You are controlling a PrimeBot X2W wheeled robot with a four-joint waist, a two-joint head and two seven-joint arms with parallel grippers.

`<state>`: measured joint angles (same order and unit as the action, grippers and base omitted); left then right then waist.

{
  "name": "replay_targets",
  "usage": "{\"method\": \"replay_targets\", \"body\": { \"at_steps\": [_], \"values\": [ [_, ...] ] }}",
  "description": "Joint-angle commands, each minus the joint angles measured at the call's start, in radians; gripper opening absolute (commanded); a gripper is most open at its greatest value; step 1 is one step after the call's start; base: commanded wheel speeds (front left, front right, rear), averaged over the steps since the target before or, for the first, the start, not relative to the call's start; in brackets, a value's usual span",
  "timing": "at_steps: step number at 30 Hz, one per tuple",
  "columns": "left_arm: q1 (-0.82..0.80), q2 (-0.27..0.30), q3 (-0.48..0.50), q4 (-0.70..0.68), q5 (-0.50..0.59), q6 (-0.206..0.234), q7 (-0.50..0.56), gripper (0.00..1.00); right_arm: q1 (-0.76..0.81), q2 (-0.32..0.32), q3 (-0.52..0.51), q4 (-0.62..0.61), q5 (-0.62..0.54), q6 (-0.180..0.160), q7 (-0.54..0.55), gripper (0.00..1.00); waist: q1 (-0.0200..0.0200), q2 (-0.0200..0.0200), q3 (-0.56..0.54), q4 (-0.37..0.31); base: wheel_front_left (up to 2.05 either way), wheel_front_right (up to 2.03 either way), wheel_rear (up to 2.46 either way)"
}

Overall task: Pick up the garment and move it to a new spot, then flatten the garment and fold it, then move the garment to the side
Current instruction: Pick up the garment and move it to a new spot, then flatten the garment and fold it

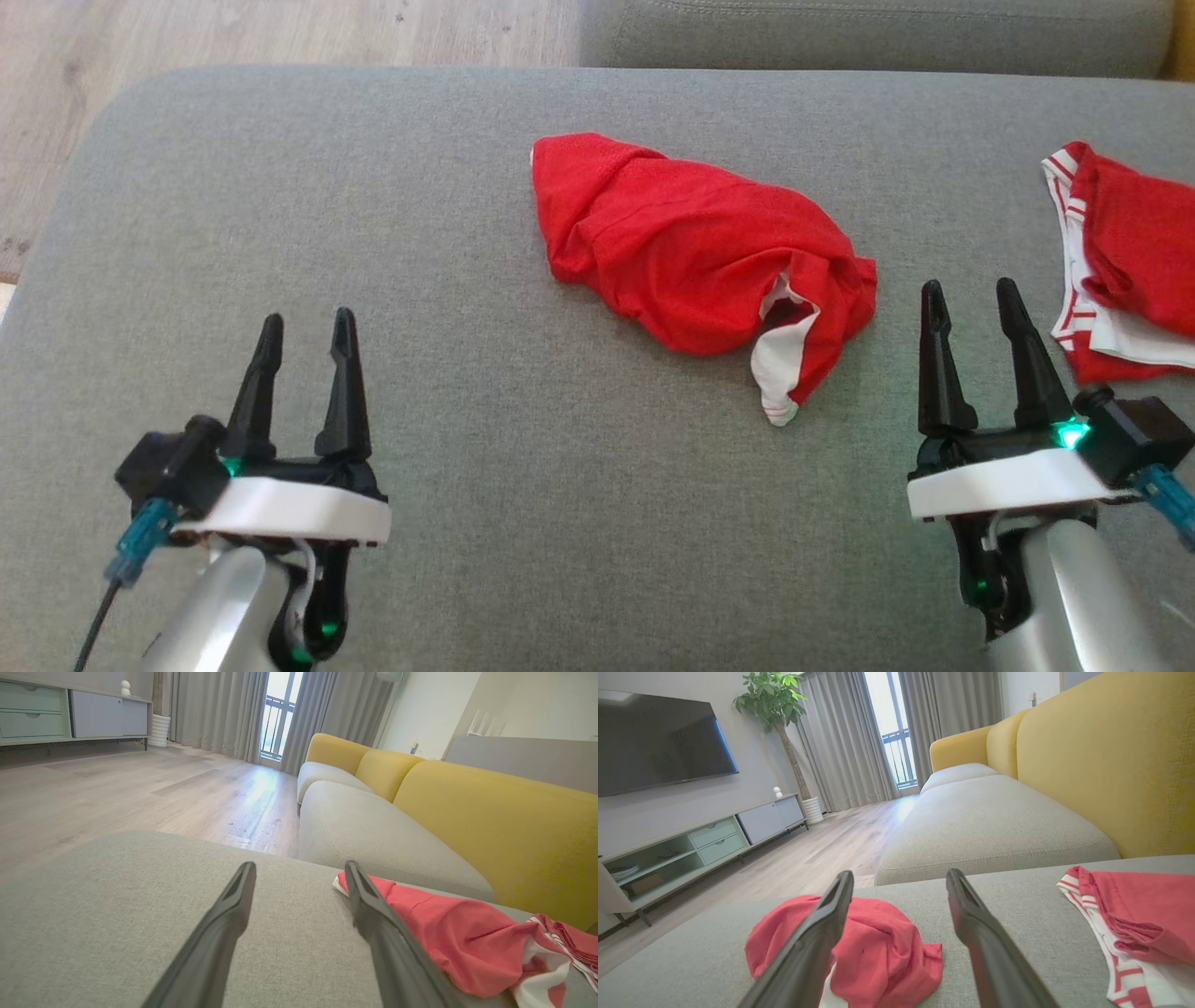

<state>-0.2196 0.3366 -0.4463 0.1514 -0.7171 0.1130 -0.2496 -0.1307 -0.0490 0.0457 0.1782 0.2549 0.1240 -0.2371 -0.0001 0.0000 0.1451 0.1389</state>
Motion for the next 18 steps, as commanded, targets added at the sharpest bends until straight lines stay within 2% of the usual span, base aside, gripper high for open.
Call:
{"method": "replay_targets", "body": {
  "at_steps": [1, 5, 9, 13, 18],
  "values": [
    [-0.045, 0.012, 0.052, -0.035, 0.015, -0.007, -0.012, 1.0, -0.013, -0.001, 0.023, -0.037, -0.007, 0.007, 0.002, 1.0, 0.0001, 0.0, 0.003, 0.003, 0.0, 0.0, 0.0],
    [-0.058, -0.007, 0.047, -0.035, 0.03, -0.023, -0.012, 1.0, -0.024, -0.001, 0.052, -0.041, -0.019, 0.007, 0.013, 1.0, 0.0001, 0.0, 0.018, 0.011, 0.0, 0.0, 0.0],
    [-0.065, -0.03, 0.043, -0.022, 0.037, -0.041, -0.012, 1.0, -0.049, -0.001, 0.15, -0.033, -0.023, 0.007, 0.056, 1.0, 0.0001, 0.0, 0.036, 0.025, 0.0, 0.0, 0.0],
    [-0.075, -0.056, 0.045, -0.002, 0.044, -0.06, -0.012, 1.0, -0.083, -0.001, 0.238, 0.033, -0.02, 0.007, 0.143, 1.0, 0.0001, 0.0, 0.053, 0.048, 0.0, 0.0, 0.0],
    [-0.084, -0.08, 0.046, 0.016, 0.054, -0.079, -0.012, 1.0, -0.128, -0.001, 0.255, 0.126, -0.016, 0.007, 0.201, 1.0, 0.0001, 0.0, 0.065, 0.077, 0.0, 0.0, 0.0]
  ]
}}
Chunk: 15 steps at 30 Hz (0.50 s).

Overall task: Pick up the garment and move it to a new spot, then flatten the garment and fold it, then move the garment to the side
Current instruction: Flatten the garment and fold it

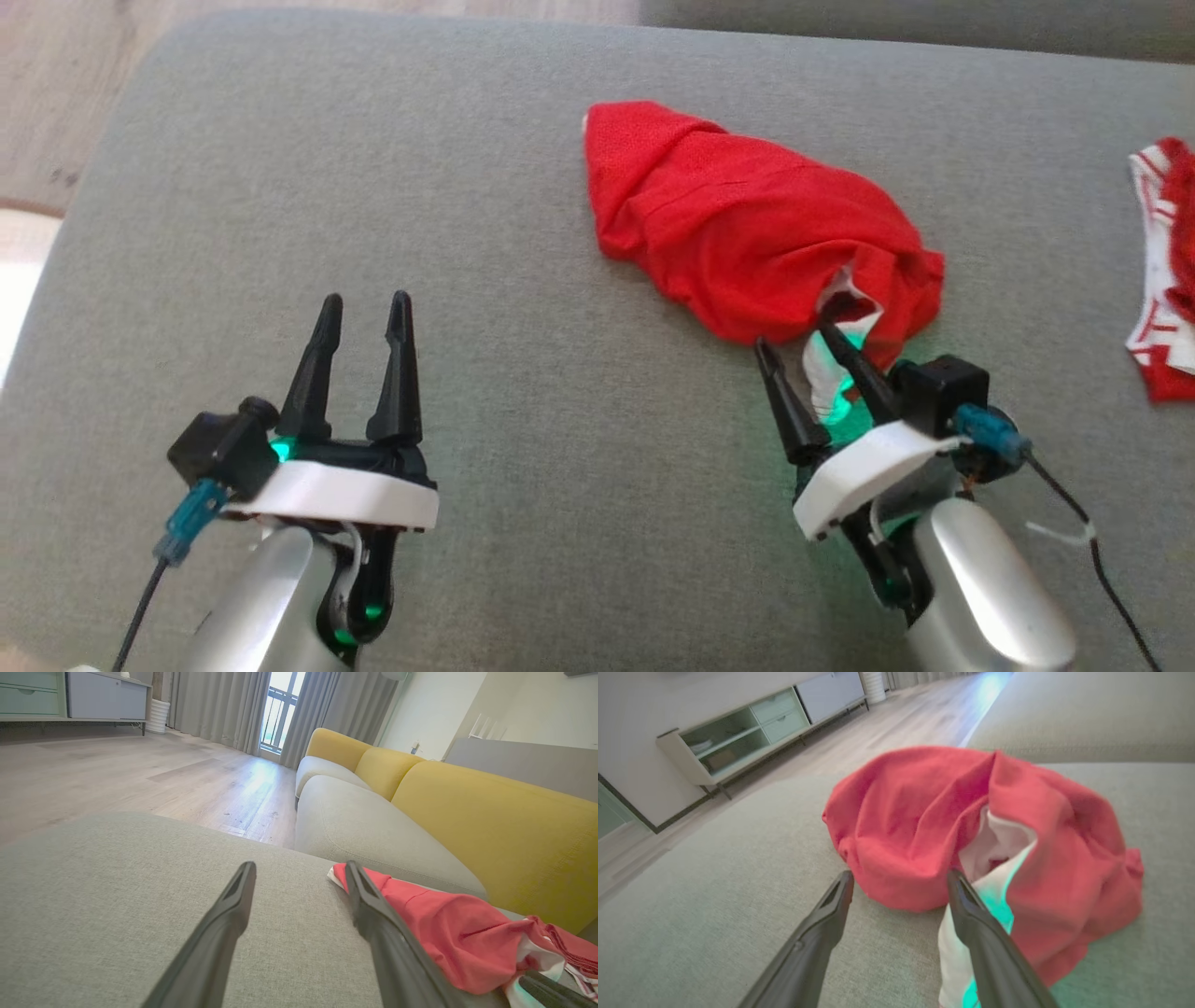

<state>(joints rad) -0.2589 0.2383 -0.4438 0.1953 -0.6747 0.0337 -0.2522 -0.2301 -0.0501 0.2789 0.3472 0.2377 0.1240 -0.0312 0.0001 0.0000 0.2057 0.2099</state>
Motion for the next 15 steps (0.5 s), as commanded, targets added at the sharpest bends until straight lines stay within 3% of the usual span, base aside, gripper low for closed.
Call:
{"method": "replay_targets", "body": {
  "at_steps": [1, 7, 13, 14, 15],
  "values": [
    [-0.047, 0.013, 0.046, -0.023, 0.014, -0.004, -0.009, 1.0, -0.042, 0.0, 0.016, -0.019, 0.001, 0.007, 0.001, 1.0, -0.0001, 0.0, 0.007, 0.013, 0.0, 0.0, 0.0],
    [-0.05, -0.021, 0.068, -0.005, 0.029, -0.031, -0.009, 1.0, -0.138, 0.0, -0.044, 0.134, -0.018, 0.007, 0.022, 1.0, -0.0001, 0.0, 0.032, 0.05, 0.0, 0.0, 0.0],
    [-0.052, -0.043, 0.084, 0.008, 0.048, -0.051, -0.009, 1.0, -0.218, 0.0, -0.022, 0.246, -0.015, 0.007, 0.044, 1.0, -0.0001, 0.0, 0.055, 0.06, 0.0, 0.0, 0.0],
    [-0.053, -0.046, 0.086, 0.011, 0.051, -0.054, -0.009, 1.0, -0.228, 0.0, -0.012, 0.262, -0.007, 0.007, 0.049, 0.55, -0.0001, 0.0, 0.057, 0.061, 0.0, 0.0, 0.0],
    [-0.054, -0.049, 0.088, 0.015, 0.054, -0.057, -0.009, 1.0, -0.237, 0.0, 0.0, 0.275, 0.001, 0.007, 0.051, 0.0, -0.0001, 0.0, 0.058, 0.062, 0.0, 0.0, 0.0]
  ]
}}
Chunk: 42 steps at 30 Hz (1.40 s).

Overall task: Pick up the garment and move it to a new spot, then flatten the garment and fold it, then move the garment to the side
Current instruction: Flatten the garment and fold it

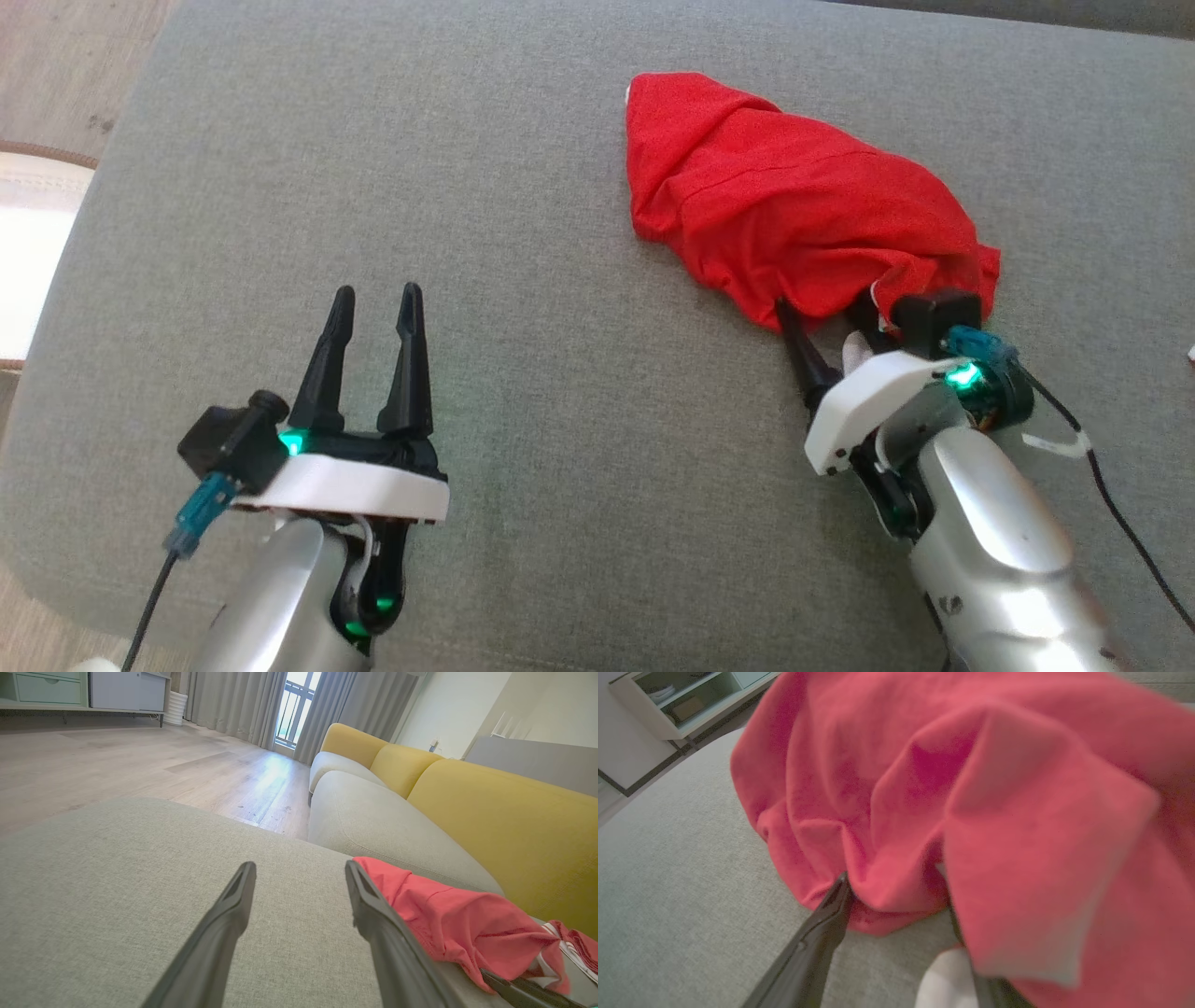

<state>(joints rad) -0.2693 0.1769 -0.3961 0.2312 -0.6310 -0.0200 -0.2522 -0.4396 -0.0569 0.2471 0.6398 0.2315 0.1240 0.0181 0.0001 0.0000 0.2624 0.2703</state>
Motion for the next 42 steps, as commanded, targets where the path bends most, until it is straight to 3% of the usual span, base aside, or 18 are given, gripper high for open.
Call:
{"method": "replay_targets", "body": {
  "at_steps": [1, 8, 19, 23, 24, 25, 26, 27, 35, 42],
  "values": [
    [-0.045, 0.01, 0.042, -0.017, 0.013, -0.006, -0.009, 1.0, -0.035, 0.007, 0.043, -0.007, 0.018, 0.007, 0.0, 0.0, -0.0001, 0.0, 0.003, 0.002, 0.0, 0.0, 0.0],
    [-0.051, -0.003, 0.056, 0.007, 0.029, -0.019, -0.009, 1.0, -0.072, 0.007, 0.162, -0.02, 0.155, 0.007, -0.064, 0.0, -0.0001, 0.0, -0.013, -0.004, 0.0, 0.0, 0.0],
    [-0.032, -0.005, 0.064, 0.023, 0.043, -0.027, -0.009, 1.0, -0.122, 0.007, 0.347, -0.199, 0.417, 0.007, -0.17, 0.0, -0.0001, 0.0, -0.072, -0.017, 0.0, 0.0, 0.0],
    [-0.023, -0.004, 0.066, 0.021, 0.044, -0.026, -0.01, 1.0, -0.121, 0.007, 0.426, -0.219, 0.491, 0.007, -0.156, 0.0, -0.0001, 0.0, -0.087, -0.013, 0.0, 0.0, 0.0],
    [-0.02, -0.003, 0.066, 0.02, 0.044, -0.025, -0.01, 1.0, -0.121, 0.007, 0.45, -0.211, 0.494, 0.007, -0.145, 0.39, -0.0001, 0.0, -0.089, -0.013, 0.0, 0.0, 0.0],
    [-0.02, -0.003, 0.066, 0.02, 0.044, -0.025, -0.01, 1.0, -0.121, 0.007, 0.45, -0.211, 0.494, 0.007, -0.145, 0.39, -0.0001, 0.0, -0.089, -0.013, 0.0, 0.0, 0.0],
    [-0.018, -0.003, 0.066, 0.02, 0.044, -0.024, -0.01, 1.0, -0.122, 0.007, 0.471, -0.203, 0.494, 0.007, -0.14, 0.88, -0.0001, 0.0, -0.091, -0.011, 0.0, 0.0, 0.0],
    [-0.016, -0.004, 0.066, 0.02, 0.044, -0.024, -0.01, 1.0, -0.119, 0.007, 0.484, -0.194, 0.501, 0.007, -0.137, 1.0, -0.0001, 0.0, -0.093, -0.01, 0.0, 0.0, 0.0],
    [-0.008, -0.001, 0.066, 0.017, 0.041, -0.016, -0.01, 1.0, -0.121, 0.007, 0.45, -0.113, 0.445, 0.007, -0.166, 1.0, -0.0001, 0.0, -0.105, -0.018, 0.0, 0.0, 0.0],
    [0.0, 0.002, 0.073, 0.001, 0.039, -0.01, -0.01, 1.0, -0.071, 0.007, 0.28, -0.083, 0.285, 0.007, -0.157, 1.0, -0.0001, 0.0, -0.117, -0.057, 0.0, 0.0, 0.0]
  ]
}}
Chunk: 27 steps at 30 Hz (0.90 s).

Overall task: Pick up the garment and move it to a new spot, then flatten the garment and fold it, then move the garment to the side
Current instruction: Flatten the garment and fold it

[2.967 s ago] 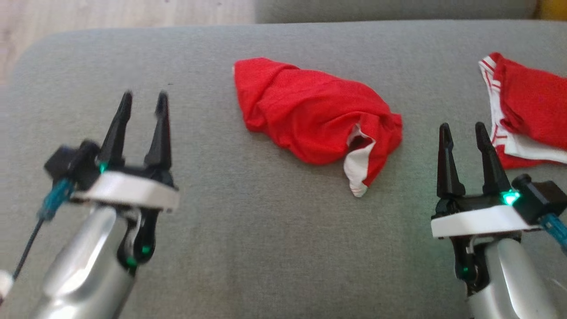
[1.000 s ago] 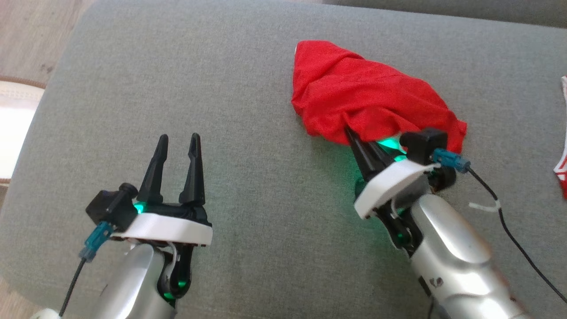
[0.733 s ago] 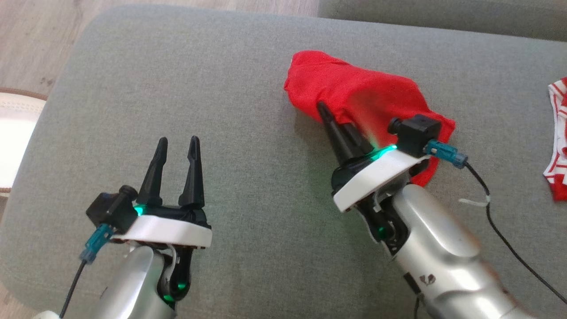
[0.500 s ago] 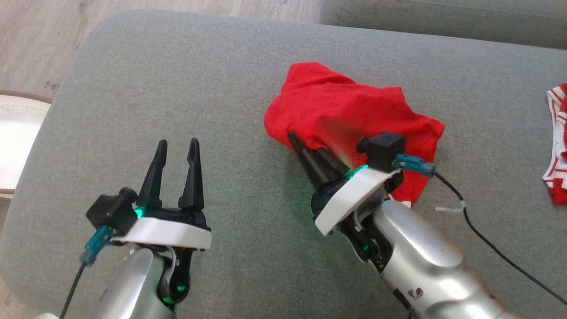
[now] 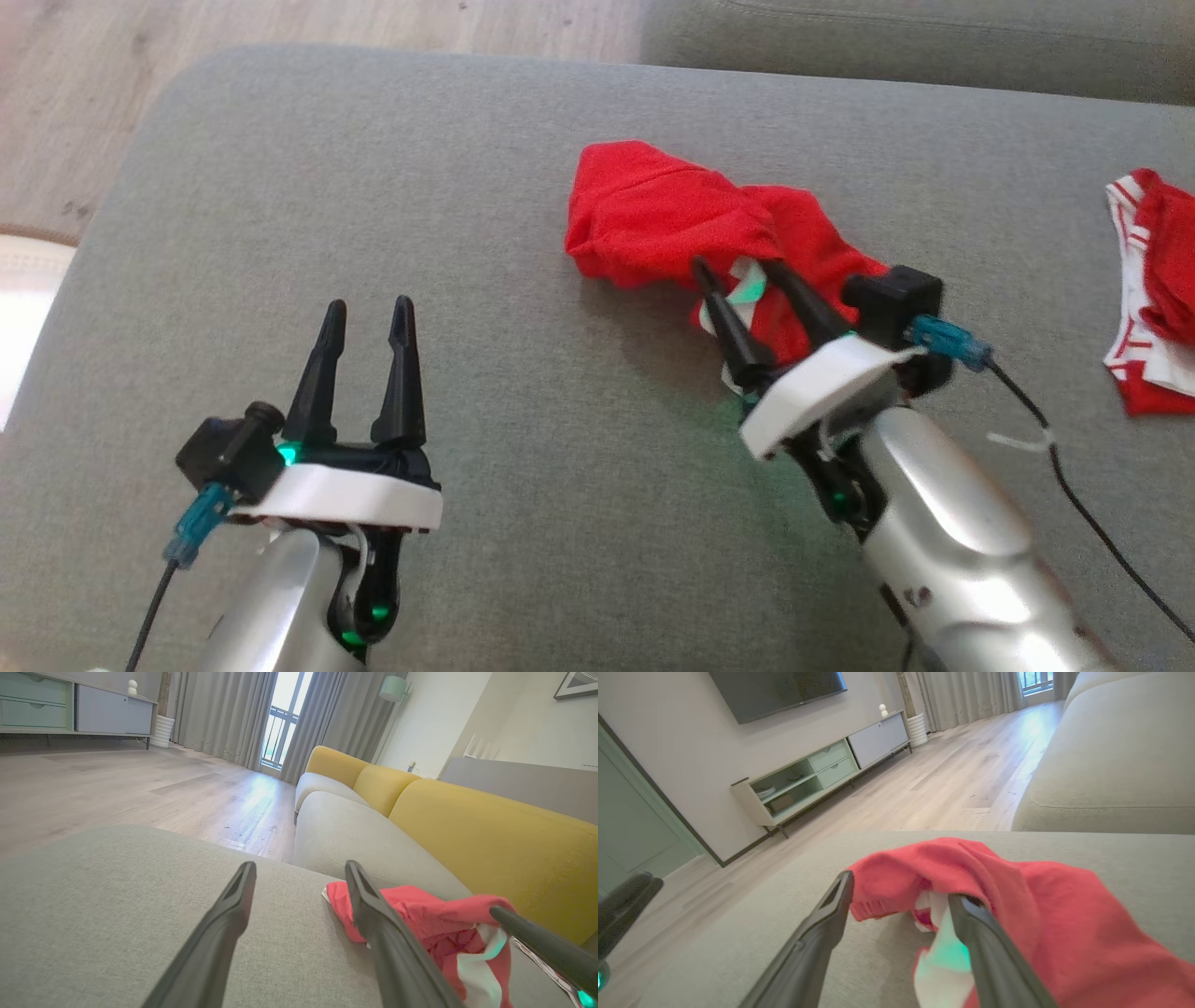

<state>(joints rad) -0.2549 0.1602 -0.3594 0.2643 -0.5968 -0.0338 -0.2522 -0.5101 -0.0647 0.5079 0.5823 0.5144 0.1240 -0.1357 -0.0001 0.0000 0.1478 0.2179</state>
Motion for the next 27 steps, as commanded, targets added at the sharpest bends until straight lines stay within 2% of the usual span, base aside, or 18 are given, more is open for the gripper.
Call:
{"method": "replay_targets", "body": {
  "at_steps": [1, 8, 13, 19, 27],
  "values": [
    [-0.014, 0.019, 0.037, -0.035, 0.005, 0.005, -0.01, 1.0, 0.014, 0.015, -0.011, -0.031, -0.025, 0.007, 0.004, 1.0, 0.0001, 0.0, -0.003, -0.012, 0.0, 0.0, 0.0],
    [-0.013, 0.024, 0.037, -0.044, 0.004, 0.007, -0.01, 1.0, 0.138, 0.014, -0.214, -0.157, -0.178, 0.007, 0.053, 1.0, 0.0001, 0.0, -0.004, -0.052, 0.0, 0.0, 0.0],
    [-0.015, 0.023, 0.033, -0.047, 0.005, 0.008, -0.01, 1.0, 0.236, 0.014, -0.321, -0.272, -0.23, 0.007, 0.073, 1.0, 0.0001, 0.0, -0.001, -0.072, 0.0, 0.0, 0.0],
    [-0.014, 0.023, 0.029, -0.049, 0.008, 0.006, -0.01, 1.0, 0.331, 0.014, -0.371, -0.376, -0.243, 0.007, 0.049, 1.0, 0.0001, 0.0, -0.006, -0.092, 0.0, 0.0, 0.0],
    [-0.01, 0.019, 0.022, -0.057, 0.01, 0.005, -0.01, 1.0, 0.394, 0.014, -0.388, -0.409, -0.218, 0.007, 0.0, 1.0, 0.0001, 0.0, -0.007, -0.109, 0.0, 0.0, 0.0]
  ]
}}
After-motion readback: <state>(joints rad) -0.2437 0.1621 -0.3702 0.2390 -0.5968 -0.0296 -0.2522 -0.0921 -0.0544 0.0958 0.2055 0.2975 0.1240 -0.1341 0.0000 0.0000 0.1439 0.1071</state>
